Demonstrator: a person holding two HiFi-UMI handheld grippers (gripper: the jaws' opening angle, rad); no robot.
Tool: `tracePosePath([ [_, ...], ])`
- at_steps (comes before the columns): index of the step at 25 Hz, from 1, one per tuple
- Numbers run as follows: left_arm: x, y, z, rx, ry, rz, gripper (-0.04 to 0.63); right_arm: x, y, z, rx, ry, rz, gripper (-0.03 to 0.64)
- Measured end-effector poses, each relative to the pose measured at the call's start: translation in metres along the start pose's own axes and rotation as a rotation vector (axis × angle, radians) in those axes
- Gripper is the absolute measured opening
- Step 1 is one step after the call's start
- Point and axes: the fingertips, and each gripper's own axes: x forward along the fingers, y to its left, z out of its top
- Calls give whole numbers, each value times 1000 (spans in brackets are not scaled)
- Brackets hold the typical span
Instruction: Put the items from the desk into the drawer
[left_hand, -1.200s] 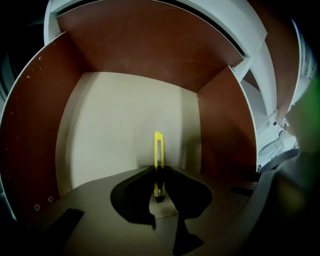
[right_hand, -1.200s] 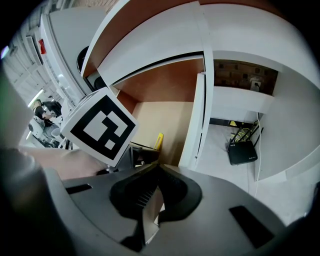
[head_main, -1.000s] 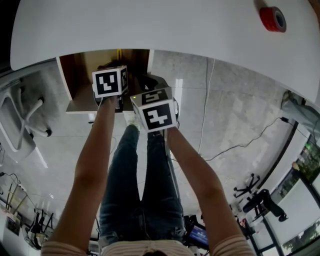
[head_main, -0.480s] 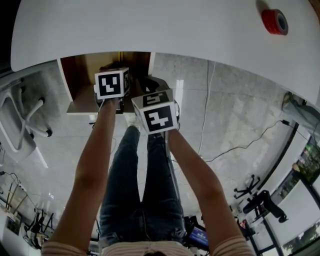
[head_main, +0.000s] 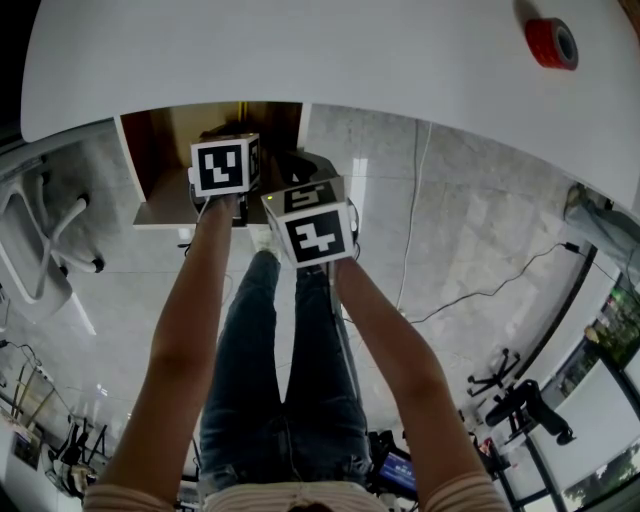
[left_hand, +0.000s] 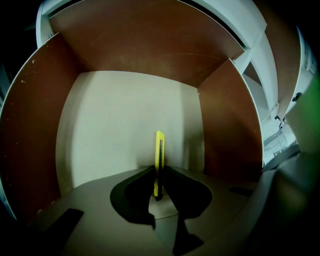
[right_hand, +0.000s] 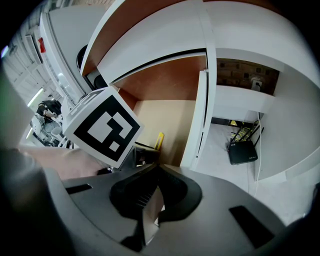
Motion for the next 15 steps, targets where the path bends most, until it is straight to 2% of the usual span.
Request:
tracePosePath([
  [15, 0, -4, 0, 4, 3, 2, 71, -2, -3, 1, -13, -16, -3, 17],
])
